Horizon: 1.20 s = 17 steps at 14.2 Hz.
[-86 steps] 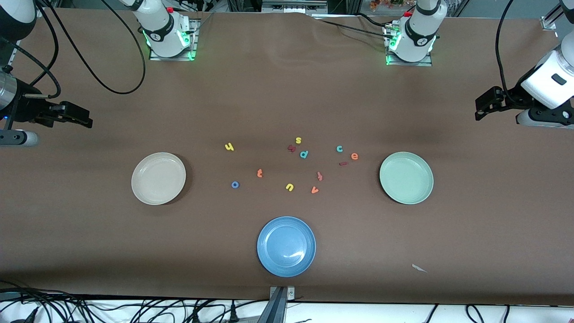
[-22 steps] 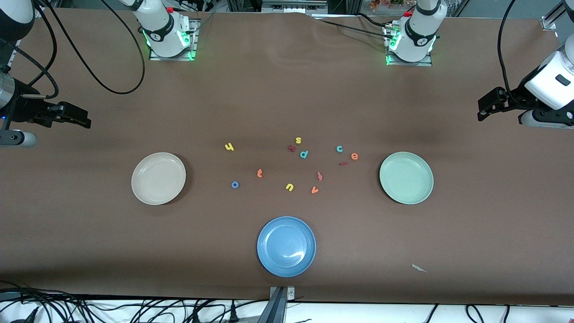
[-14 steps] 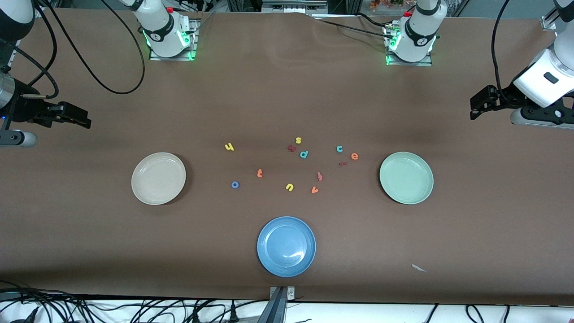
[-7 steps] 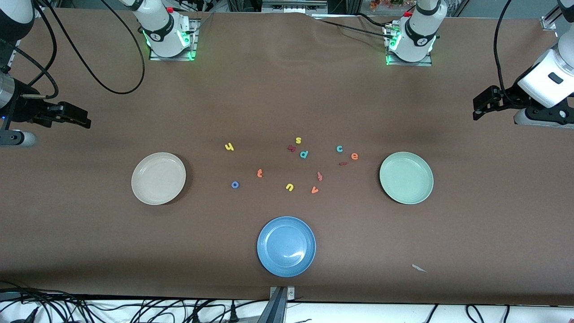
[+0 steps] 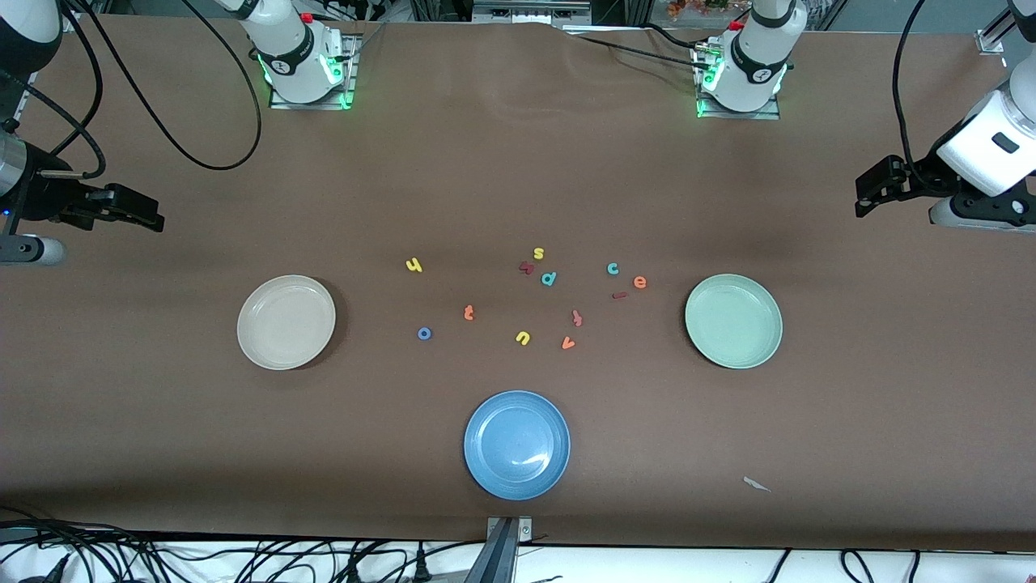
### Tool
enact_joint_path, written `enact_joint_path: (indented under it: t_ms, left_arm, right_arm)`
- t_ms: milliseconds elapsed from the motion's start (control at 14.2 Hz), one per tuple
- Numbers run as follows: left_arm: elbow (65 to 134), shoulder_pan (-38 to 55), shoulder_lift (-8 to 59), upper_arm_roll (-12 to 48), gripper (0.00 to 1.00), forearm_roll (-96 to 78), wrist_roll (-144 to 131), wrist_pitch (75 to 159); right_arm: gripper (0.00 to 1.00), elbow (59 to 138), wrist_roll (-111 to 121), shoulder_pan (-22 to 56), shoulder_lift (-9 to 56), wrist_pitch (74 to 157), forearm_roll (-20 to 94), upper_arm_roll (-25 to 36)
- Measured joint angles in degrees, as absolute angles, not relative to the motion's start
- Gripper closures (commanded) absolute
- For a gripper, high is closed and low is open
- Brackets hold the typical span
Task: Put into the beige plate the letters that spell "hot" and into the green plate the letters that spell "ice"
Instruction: 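Move the left gripper to the orange e while the right gripper reaches the o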
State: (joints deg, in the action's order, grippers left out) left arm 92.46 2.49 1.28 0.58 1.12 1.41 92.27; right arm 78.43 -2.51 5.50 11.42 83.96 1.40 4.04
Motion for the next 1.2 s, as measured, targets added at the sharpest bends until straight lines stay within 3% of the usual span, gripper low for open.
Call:
enact_joint_path:
  t_ms: [424, 776, 1200]
  left_arm:
    - [92.7, 3.2, 8.7, 1.5, 0.00, 1.1, 1.7, 92.2]
    - [91.5, 10.1, 17.9, 3.2, 0.00, -2.2, 1.6, 92.8]
    - [91.5, 15.7, 22.7, 3.3, 0.00, -7.3, 8.0, 96.6]
  right_arm:
    - [0.00, 78.4, -2.5, 5.6, 11.4, 84.1, 1.4, 3.9]
    - [0.00, 78.8, -2.6, 7.7, 12.6, 85.7, 1.8, 3.6]
    - [0.00, 81.1, -6.7, 10.6, 14.2, 89.6, 2.4, 3.4]
